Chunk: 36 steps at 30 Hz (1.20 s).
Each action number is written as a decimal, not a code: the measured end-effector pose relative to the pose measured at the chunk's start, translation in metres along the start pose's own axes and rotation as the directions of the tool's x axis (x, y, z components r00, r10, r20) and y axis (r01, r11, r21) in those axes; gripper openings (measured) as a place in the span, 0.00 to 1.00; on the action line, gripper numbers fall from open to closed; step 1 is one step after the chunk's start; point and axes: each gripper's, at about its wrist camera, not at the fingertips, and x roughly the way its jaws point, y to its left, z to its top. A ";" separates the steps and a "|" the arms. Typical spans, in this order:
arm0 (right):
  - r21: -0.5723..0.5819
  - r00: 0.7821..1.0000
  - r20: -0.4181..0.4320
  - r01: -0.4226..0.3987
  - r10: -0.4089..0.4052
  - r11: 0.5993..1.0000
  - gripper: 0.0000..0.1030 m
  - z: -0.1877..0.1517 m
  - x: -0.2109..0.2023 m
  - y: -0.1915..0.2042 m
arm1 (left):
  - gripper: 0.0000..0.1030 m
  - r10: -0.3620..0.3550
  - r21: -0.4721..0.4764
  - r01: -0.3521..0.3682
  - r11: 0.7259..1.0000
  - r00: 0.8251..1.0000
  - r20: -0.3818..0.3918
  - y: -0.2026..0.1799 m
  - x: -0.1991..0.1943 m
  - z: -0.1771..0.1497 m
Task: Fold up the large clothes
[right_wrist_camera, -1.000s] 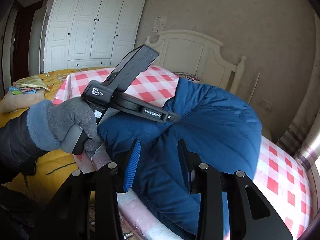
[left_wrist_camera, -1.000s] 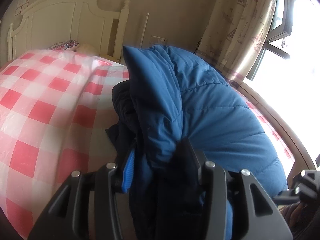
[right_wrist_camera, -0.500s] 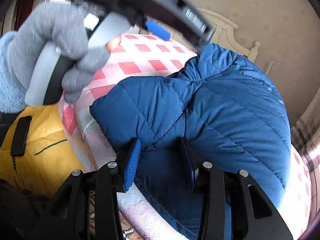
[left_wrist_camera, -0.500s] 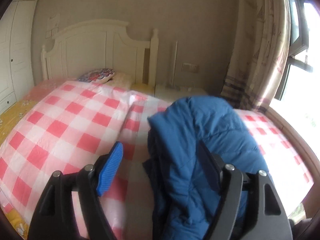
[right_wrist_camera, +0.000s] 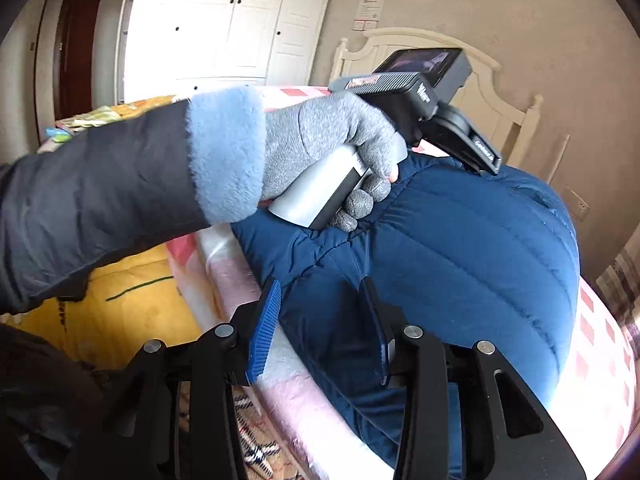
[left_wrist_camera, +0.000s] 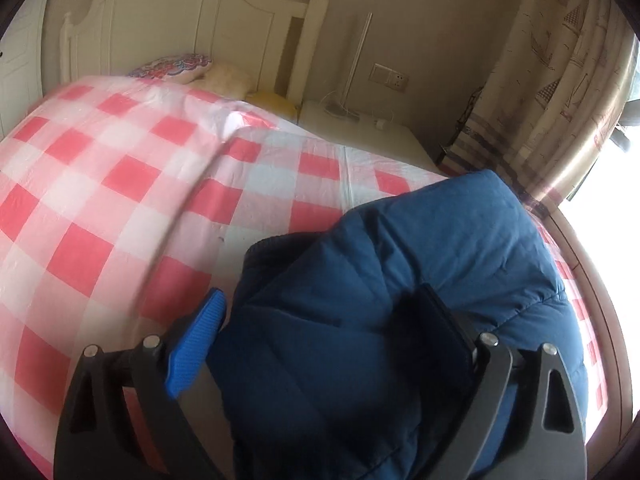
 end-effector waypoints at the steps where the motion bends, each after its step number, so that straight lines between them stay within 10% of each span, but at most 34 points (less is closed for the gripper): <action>1: 0.022 0.999 0.039 -0.010 0.009 1.000 0.36 0.004 -0.015 -0.012 | 0.92 -0.004 -0.008 0.004 1.000 1.000 0.000 0.002 0.001 -0.002; 5: 0.160 0.978 0.179 0.080 -0.109 0.984 0.36 0.027 -0.057 -0.092 | 0.93 0.065 0.028 -0.066 0.997 0.998 0.019 -0.007 0.002 -0.004; 12: 0.404 0.980 0.102 0.118 -0.173 0.907 0.36 0.082 0.007 -0.246 | 0.96 0.191 0.065 -0.196 0.978 0.978 0.080 -0.017 -0.009 -0.007; 17: 0.212 0.972 -0.219 0.134 -0.087 0.968 0.36 0.070 0.122 -0.253 | 0.96 0.244 0.060 -0.250 0.967 0.966 0.082 -0.017 -0.009 -0.007; 21: 0.287 0.979 -0.206 0.063 -0.003 0.956 0.35 0.062 0.125 -0.266 | 0.96 0.229 0.053 -0.234 0.971 0.970 0.080 -0.014 -0.010 -0.008; 26: 0.310 0.975 -0.146 0.203 -0.164 0.929 0.35 0.083 0.119 -0.298 | 0.97 0.237 0.056 -0.242 0.969 0.968 0.085 -0.015 -0.009 -0.008; 29: 0.263 0.935 -0.327 0.233 -0.141 0.936 0.35 0.062 0.177 -0.308 | 0.97 0.236 0.048 -0.239 0.970 0.970 0.059 -0.013 -0.005 -0.007; 36: 0.182 0.908 -0.342 0.316 -0.241 0.931 0.35 0.069 0.173 -0.297 | 0.99 0.238 0.044 -0.240 0.970 0.970 0.055 -0.012 -0.004 -0.008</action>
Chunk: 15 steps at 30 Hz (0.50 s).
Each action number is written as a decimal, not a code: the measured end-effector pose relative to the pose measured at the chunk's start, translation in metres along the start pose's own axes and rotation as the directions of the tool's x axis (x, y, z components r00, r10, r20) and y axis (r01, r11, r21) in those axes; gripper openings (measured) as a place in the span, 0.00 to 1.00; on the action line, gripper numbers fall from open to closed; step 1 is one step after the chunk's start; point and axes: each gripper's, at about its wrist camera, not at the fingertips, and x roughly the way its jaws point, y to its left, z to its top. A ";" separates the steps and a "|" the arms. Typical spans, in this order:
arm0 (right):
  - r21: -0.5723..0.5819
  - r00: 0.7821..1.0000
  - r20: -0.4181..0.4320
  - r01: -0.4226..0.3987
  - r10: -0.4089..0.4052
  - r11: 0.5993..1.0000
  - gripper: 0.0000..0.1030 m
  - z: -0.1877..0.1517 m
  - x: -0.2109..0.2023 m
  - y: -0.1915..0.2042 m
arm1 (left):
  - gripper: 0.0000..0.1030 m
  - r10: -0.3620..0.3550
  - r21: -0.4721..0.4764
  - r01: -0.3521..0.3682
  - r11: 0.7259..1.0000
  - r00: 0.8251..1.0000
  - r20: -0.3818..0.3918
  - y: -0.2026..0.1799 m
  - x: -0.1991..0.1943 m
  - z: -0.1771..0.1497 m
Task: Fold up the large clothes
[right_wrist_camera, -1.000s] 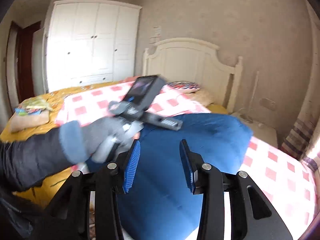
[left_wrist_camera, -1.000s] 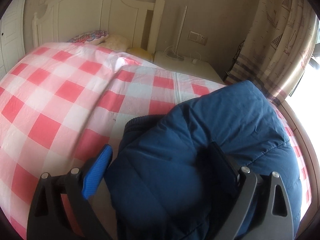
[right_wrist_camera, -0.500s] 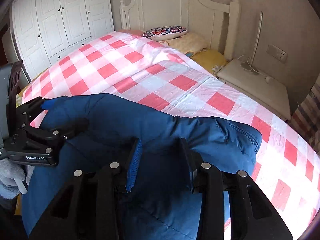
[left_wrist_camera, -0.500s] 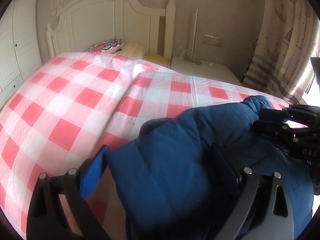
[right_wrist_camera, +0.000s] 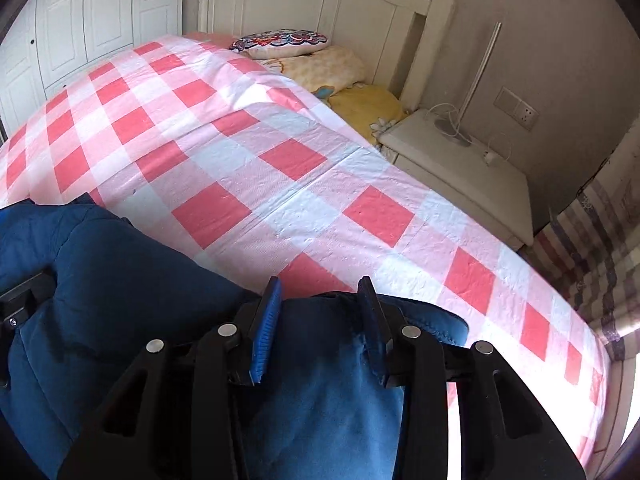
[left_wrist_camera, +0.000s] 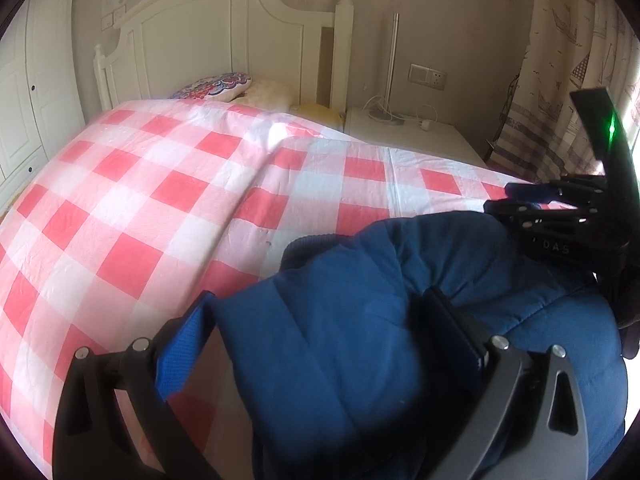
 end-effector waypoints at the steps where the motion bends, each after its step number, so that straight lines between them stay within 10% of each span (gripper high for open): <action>1: 0.005 0.999 0.034 0.037 -0.037 0.999 0.35 0.005 -0.014 0.002 | 0.99 0.000 -0.002 0.000 1.000 1.000 0.003 0.000 0.000 0.000; 5: -0.039 0.985 0.165 -0.047 0.053 0.998 0.35 0.025 -0.064 0.027 | 0.99 -0.001 -0.006 0.001 1.000 1.000 0.005 0.001 -0.001 0.000; 9: -0.174 0.997 -0.048 -0.071 0.064 0.982 0.36 0.019 -0.016 0.066 | 0.99 0.004 -0.021 -0.004 1.000 1.000 -0.007 0.004 0.001 -0.001; 15: 0.065 0.993 0.058 -0.104 0.101 0.992 0.36 0.002 -0.046 0.033 | 0.99 -0.148 -0.112 0.143 0.983 0.988 -0.034 0.027 0.001 -0.002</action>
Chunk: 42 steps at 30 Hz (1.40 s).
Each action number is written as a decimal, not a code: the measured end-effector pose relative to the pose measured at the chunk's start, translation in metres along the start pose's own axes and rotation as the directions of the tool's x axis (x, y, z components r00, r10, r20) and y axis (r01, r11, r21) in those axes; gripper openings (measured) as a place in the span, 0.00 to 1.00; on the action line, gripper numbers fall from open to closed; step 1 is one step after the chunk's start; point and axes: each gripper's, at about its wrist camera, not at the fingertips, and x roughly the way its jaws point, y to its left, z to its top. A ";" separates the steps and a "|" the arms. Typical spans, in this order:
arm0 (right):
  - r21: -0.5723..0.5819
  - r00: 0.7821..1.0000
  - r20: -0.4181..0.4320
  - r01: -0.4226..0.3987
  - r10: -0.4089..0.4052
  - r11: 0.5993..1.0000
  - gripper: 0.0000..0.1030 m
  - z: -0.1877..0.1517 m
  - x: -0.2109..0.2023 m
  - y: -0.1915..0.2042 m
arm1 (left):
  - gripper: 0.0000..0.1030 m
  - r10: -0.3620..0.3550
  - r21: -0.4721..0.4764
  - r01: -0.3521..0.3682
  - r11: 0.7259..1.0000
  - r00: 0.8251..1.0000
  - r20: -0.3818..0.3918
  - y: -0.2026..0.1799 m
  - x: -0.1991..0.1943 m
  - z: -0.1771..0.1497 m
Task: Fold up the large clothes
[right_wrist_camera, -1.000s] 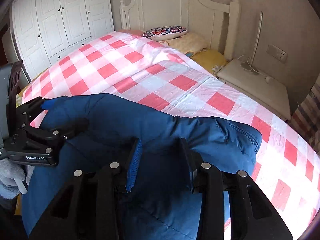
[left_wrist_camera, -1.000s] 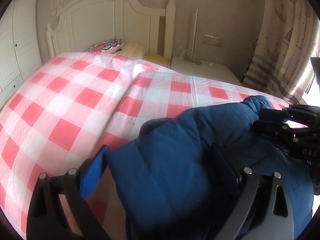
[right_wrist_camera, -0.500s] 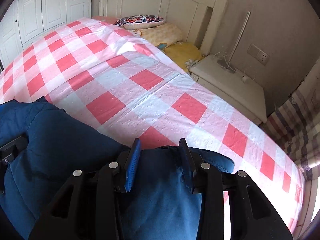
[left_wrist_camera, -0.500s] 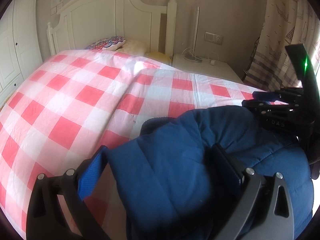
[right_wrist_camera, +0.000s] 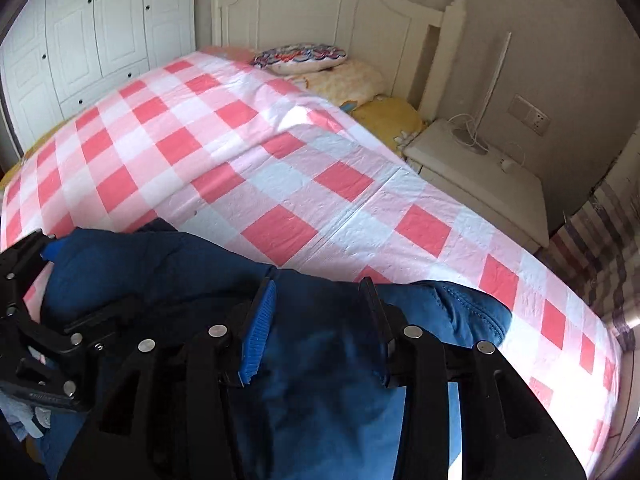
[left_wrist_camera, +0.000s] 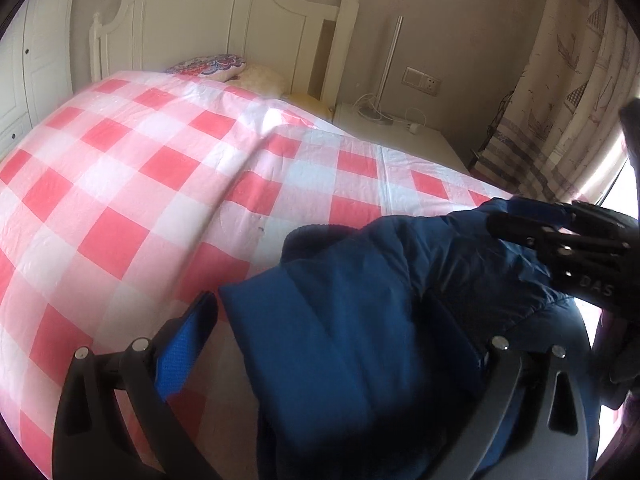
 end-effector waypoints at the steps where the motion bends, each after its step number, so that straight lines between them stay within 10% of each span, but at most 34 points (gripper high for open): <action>1: 0.039 0.999 0.033 0.002 -0.003 0.999 0.37 -0.006 -0.019 -0.003 | 0.99 -0.022 -0.020 0.022 1.000 1.000 0.007 0.003 -0.009 -0.002; 4: 0.095 0.990 0.139 -0.044 0.031 0.995 0.50 -0.038 -0.084 0.003 | 0.97 -0.060 -0.053 0.065 0.996 0.993 0.101 0.009 -0.054 -0.014; 7: 0.011 0.978 0.190 -0.093 0.089 0.996 0.87 -0.087 -0.132 0.028 | 0.98 -0.077 0.012 0.076 0.997 0.993 0.090 0.002 -0.074 -0.035; 10: -0.070 0.993 0.080 -0.081 0.086 0.994 0.91 -0.138 -0.125 0.061 | 0.99 -0.079 0.076 0.077 0.994 0.997 0.025 -0.002 -0.068 -0.059; 14: 0.078 0.978 0.151 -0.155 0.142 0.985 0.93 -0.172 -0.152 0.048 | 0.98 -0.187 -0.021 0.186 0.982 0.982 -0.031 0.028 -0.079 -0.074; 18: 0.269 0.948 0.194 -0.297 0.251 0.916 0.93 -0.191 -0.172 0.007 | 0.98 -0.394 -0.207 0.366 0.907 0.913 -0.111 0.070 -0.076 -0.081; 23: 0.460 0.908 0.192 -0.419 0.373 0.783 0.93 -0.209 -0.150 -0.027 | 0.98 -0.584 -0.275 0.526 0.805 0.782 -0.216 0.070 -0.051 -0.087; 30: 0.493 0.844 0.141 -0.513 0.517 0.703 0.96 -0.205 -0.112 -0.021 | 0.99 -0.613 -0.243 0.562 0.790 0.727 -0.309 0.049 -0.018 -0.081; 36: 0.515 0.802 0.083 -0.543 0.591 0.663 0.96 -0.195 -0.090 -0.020 | 0.99 -0.648 -0.195 0.633 0.749 0.640 -0.413 0.019 -0.001 -0.076; 39: 0.521 0.796 0.090 -0.550 0.599 0.653 0.96 -0.197 -0.086 -0.019 | 0.97 -0.632 -0.161 0.629 0.761 0.661 -0.406 0.010 0.000 -0.078; 42: 0.455 0.837 0.128 -0.526 0.531 0.719 0.86 -0.200 -0.101 -0.006 | 0.81 -0.617 -0.133 0.612 0.779 0.712 -0.336 0.010 -0.012 -0.085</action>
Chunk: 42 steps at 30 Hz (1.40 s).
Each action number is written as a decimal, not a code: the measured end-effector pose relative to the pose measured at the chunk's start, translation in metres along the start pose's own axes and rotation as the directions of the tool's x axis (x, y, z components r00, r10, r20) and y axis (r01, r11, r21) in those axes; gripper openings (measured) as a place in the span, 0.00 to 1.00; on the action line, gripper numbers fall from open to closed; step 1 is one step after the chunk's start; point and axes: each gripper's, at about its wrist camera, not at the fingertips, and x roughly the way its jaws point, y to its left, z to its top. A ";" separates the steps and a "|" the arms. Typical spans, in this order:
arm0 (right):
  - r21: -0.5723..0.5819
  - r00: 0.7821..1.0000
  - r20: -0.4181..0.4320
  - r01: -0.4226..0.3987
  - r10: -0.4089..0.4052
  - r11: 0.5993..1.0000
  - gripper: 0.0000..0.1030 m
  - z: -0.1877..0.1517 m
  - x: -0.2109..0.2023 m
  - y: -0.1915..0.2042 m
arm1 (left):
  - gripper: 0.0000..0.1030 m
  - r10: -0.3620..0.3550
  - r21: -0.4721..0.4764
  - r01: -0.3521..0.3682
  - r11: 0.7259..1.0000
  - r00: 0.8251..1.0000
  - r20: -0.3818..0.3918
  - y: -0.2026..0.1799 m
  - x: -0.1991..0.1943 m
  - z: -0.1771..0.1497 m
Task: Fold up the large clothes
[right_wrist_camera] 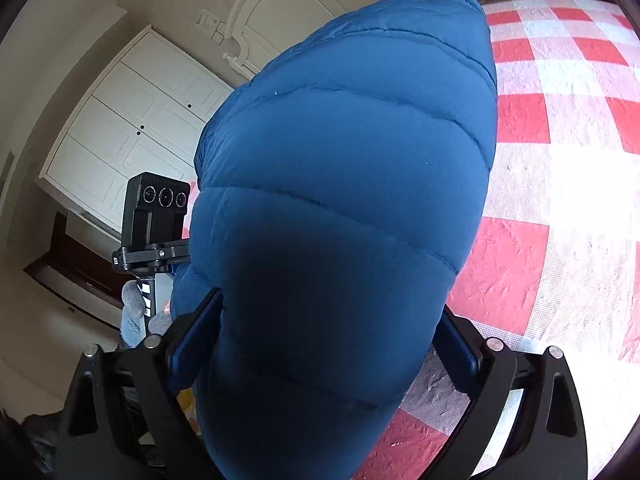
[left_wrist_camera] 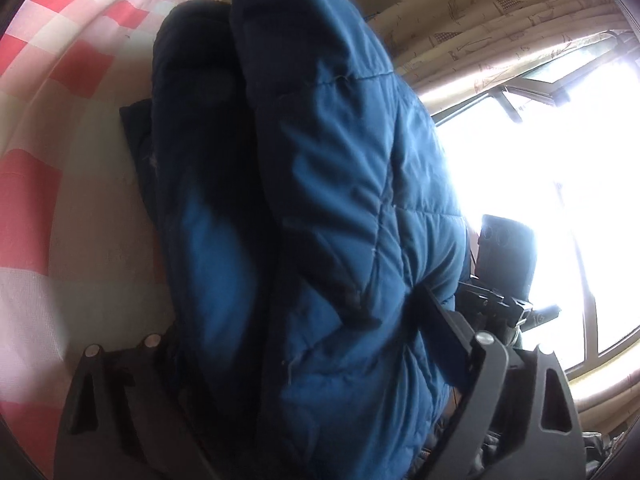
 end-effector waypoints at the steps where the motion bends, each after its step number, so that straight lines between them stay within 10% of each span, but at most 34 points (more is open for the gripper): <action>1: -0.030 0.999 0.036 0.028 -0.027 0.999 0.81 -0.003 -0.002 0.007 | 0.78 0.004 0.002 -0.004 1.000 1.000 0.028 -0.006 -0.002 -0.008; 10: -0.179 0.957 0.252 0.193 -0.144 0.965 0.66 -0.005 -0.037 0.029 | 0.60 0.010 0.061 -0.019 0.998 0.989 0.148 -0.049 0.022 0.022; 21: -0.040 0.896 0.341 0.317 -0.285 0.948 0.65 0.076 -0.096 -0.080 | 0.60 -0.007 0.062 0.003 0.998 0.998 0.066 -0.079 0.163 0.147; 28: 0.142 0.900 0.301 0.284 -0.315 0.948 0.79 0.070 -0.102 -0.128 | 0.84 -0.010 0.010 0.009 1.000 0.998 0.065 -0.051 0.169 0.147; 30: 0.157 0.874 0.316 0.335 -0.369 0.929 0.81 0.066 -0.109 -0.114 | 0.84 0.008 -0.011 -0.007 1.000 0.994 0.107 -0.045 0.155 0.148; 34: 0.118 0.735 0.491 0.477 -0.469 0.871 0.81 0.054 -0.127 -0.067 | 0.84 0.115 -0.092 -0.090 0.992 0.938 0.326 -0.044 0.101 0.149; 37: -0.054 0.729 0.520 0.549 -0.446 0.834 0.65 0.058 -0.107 -0.026 | 0.85 0.126 -0.032 -0.123 0.992 0.908 0.399 -0.080 0.084 0.166; 42: -0.350 0.782 0.449 0.599 -0.432 0.720 0.46 0.058 -0.027 0.038 | 0.97 0.173 0.167 -0.248 0.954 0.914 0.367 -0.162 0.122 0.226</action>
